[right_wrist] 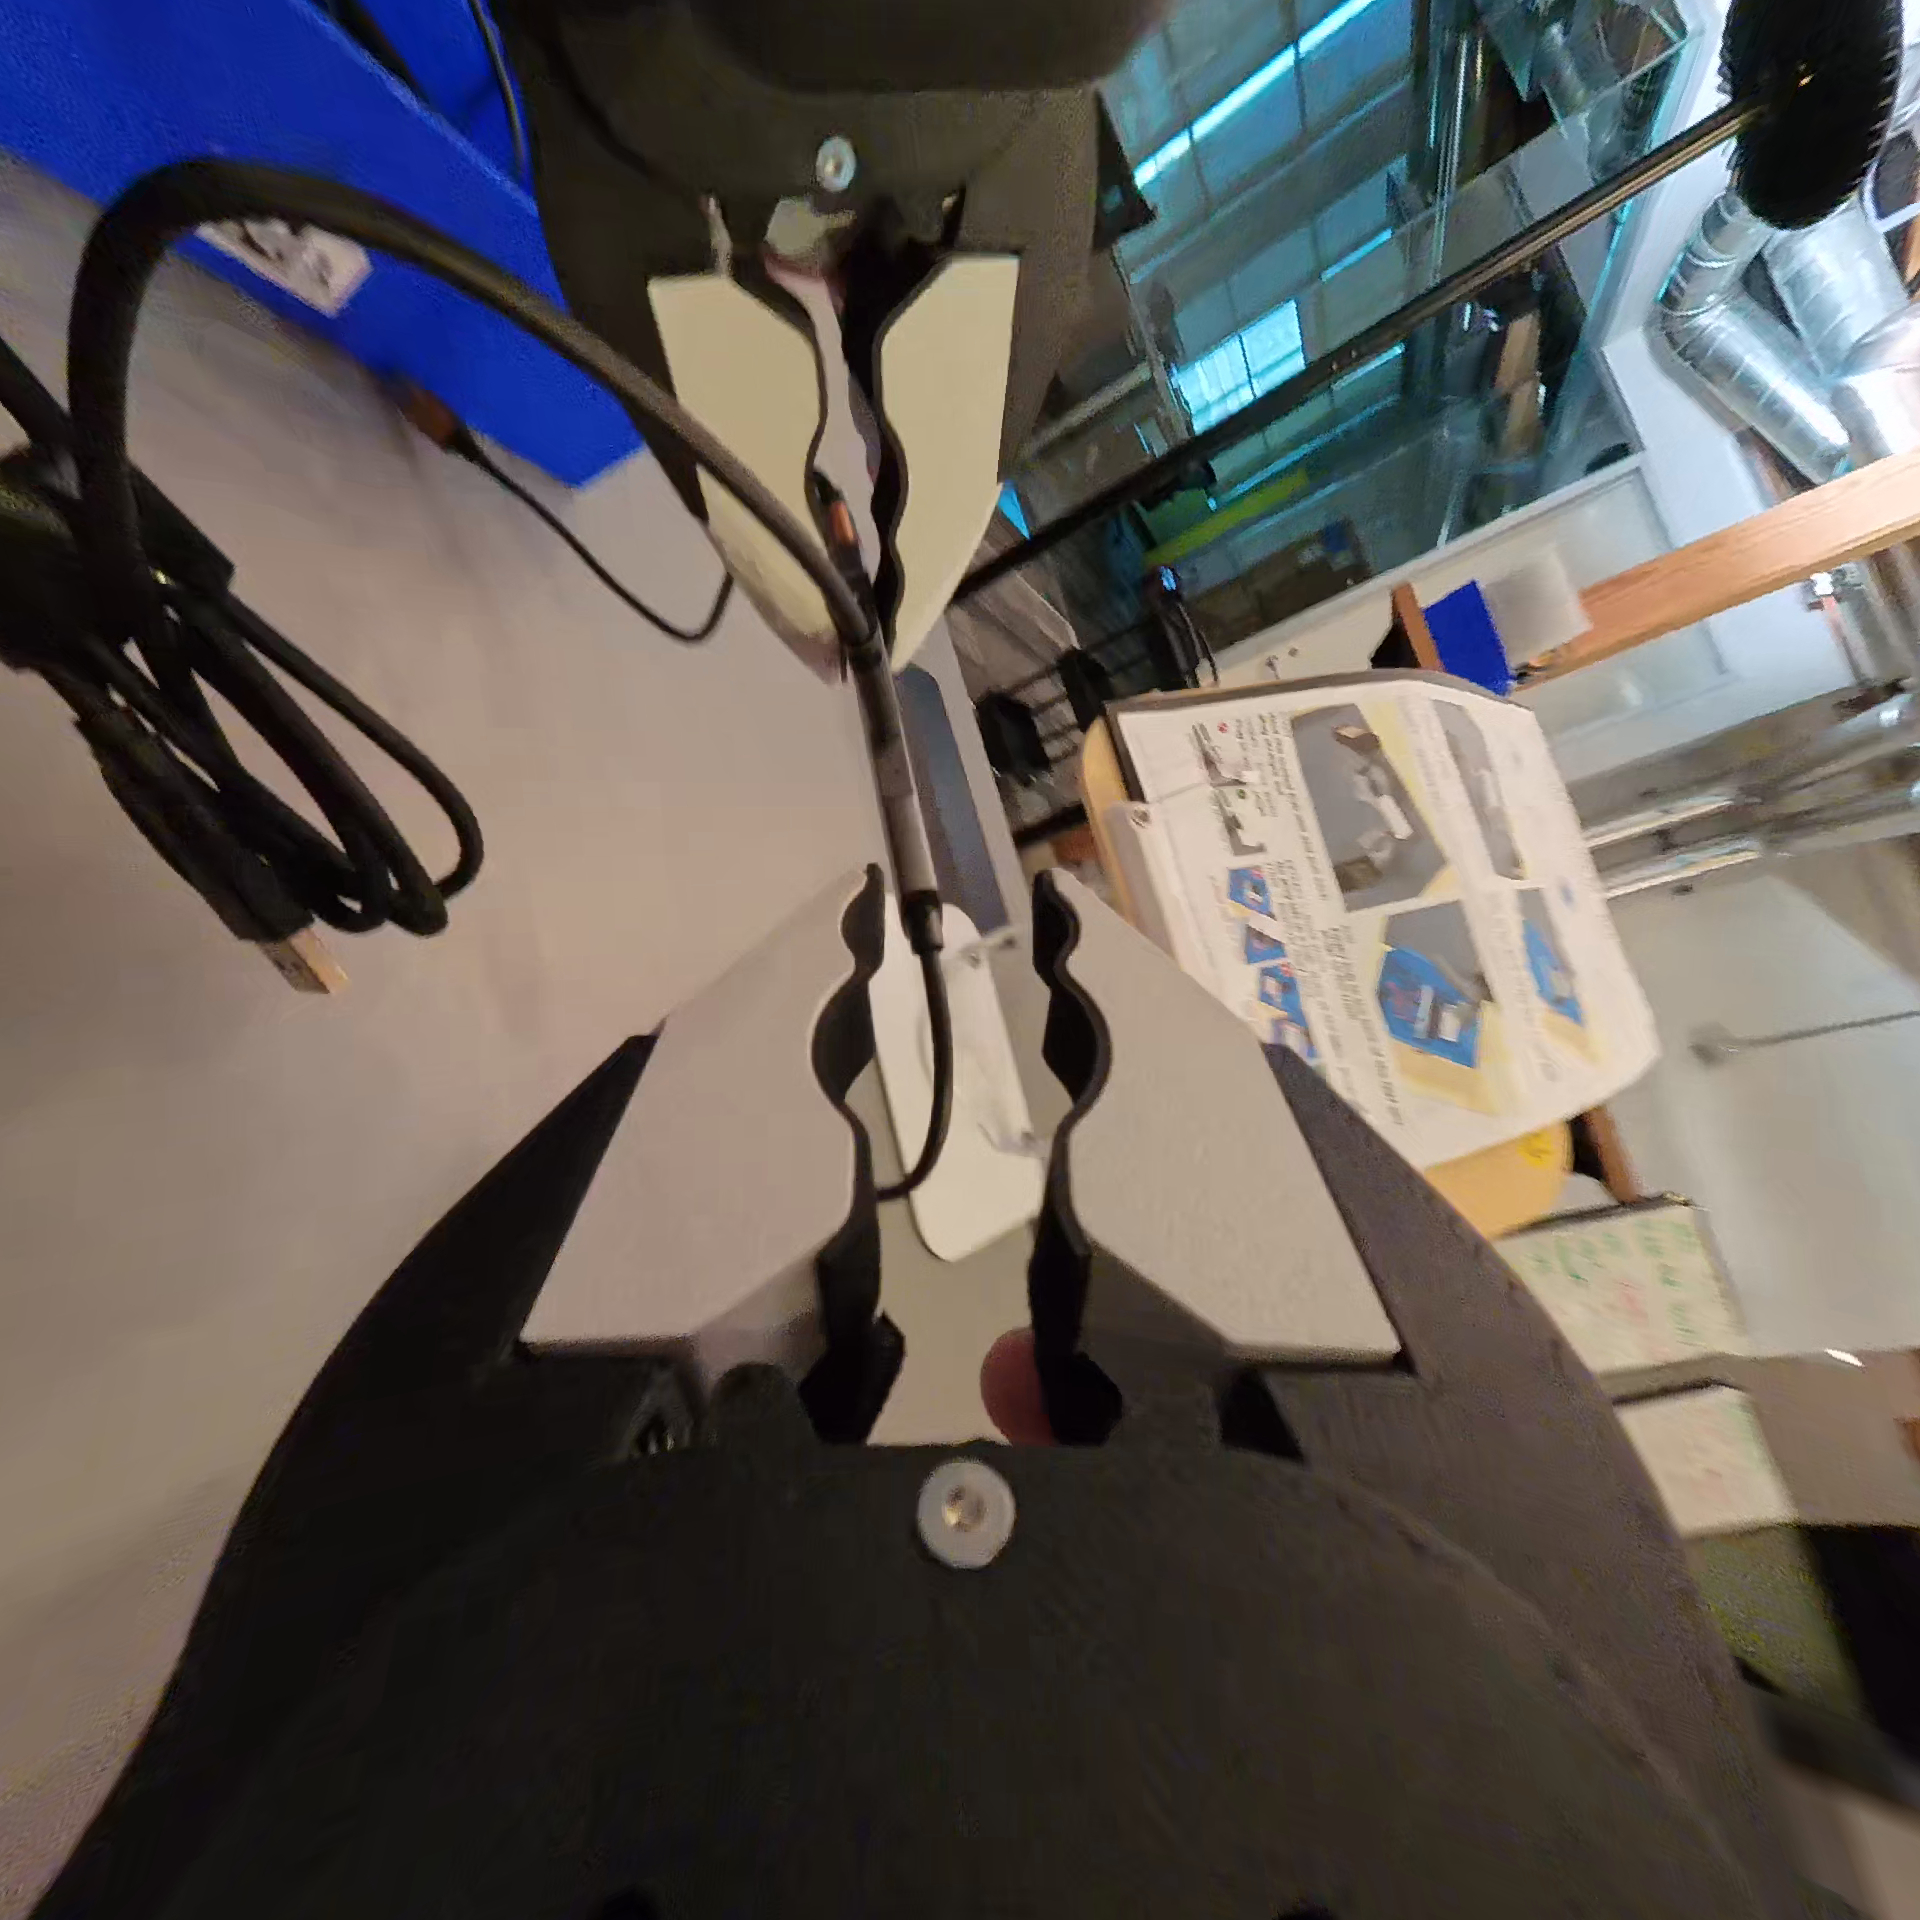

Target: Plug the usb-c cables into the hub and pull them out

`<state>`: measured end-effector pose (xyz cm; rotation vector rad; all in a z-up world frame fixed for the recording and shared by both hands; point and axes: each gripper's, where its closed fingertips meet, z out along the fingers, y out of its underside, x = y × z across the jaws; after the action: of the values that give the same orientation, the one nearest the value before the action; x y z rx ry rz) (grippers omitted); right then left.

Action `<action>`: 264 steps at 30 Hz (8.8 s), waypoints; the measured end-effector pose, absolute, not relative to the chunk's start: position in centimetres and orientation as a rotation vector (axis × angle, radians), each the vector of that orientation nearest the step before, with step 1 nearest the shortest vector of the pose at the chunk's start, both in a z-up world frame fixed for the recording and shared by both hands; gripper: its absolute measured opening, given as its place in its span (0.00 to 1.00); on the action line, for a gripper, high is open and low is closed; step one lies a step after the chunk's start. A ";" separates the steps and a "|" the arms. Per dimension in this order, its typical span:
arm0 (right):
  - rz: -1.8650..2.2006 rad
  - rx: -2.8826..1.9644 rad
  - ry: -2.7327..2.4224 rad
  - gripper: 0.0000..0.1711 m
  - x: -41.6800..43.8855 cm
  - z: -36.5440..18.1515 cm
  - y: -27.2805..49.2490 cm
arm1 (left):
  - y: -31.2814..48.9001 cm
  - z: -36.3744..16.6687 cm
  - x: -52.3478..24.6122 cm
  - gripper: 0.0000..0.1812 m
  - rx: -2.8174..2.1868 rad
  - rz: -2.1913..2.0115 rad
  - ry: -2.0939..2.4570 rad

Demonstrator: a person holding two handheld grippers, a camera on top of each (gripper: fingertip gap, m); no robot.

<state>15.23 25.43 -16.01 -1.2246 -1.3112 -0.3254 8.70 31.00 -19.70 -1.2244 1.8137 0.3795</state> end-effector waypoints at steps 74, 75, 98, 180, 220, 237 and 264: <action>-0.270 -1.530 -1.393 0.10 18.1 -19.9 32.7 | 29.8 -18.4 12.2 0.05 -1.064 0.087 1.787; -0.262 -1.543 -1.353 0.09 18.6 -19.1 32.7 | 29.9 -18.2 11.7 0.05 -1.062 0.132 1.768; 0.736 -1.700 -0.875 0.07 10.8 -18.3 28.7 | 28.0 -17.0 9.3 0.05 -0.988 0.459 1.536; 0.940 -1.712 -0.560 0.06 13.5 -15.9 28.1 | 28.6 -17.9 5.4 0.05 -1.242 0.258 1.318; 0.336 -2.302 -0.533 0.10 40.9 -25.9 20.3 | 27.4 -18.5 3.9 0.05 -1.287 0.266 1.332; 0.255 -2.258 -0.839 0.02 35.9 -26.3 15.1 | 27.1 -18.2 3.9 0.05 -1.272 0.258 1.335; -0.228 -2.392 -0.477 0.01 40.7 -30.6 16.7 | 26.5 -18.3 4.2 0.05 -1.262 0.259 1.344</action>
<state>40.69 16.69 -30.59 -2.3920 -0.4765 -0.2277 4.16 26.54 -18.29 -1.2619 1.3444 0.2590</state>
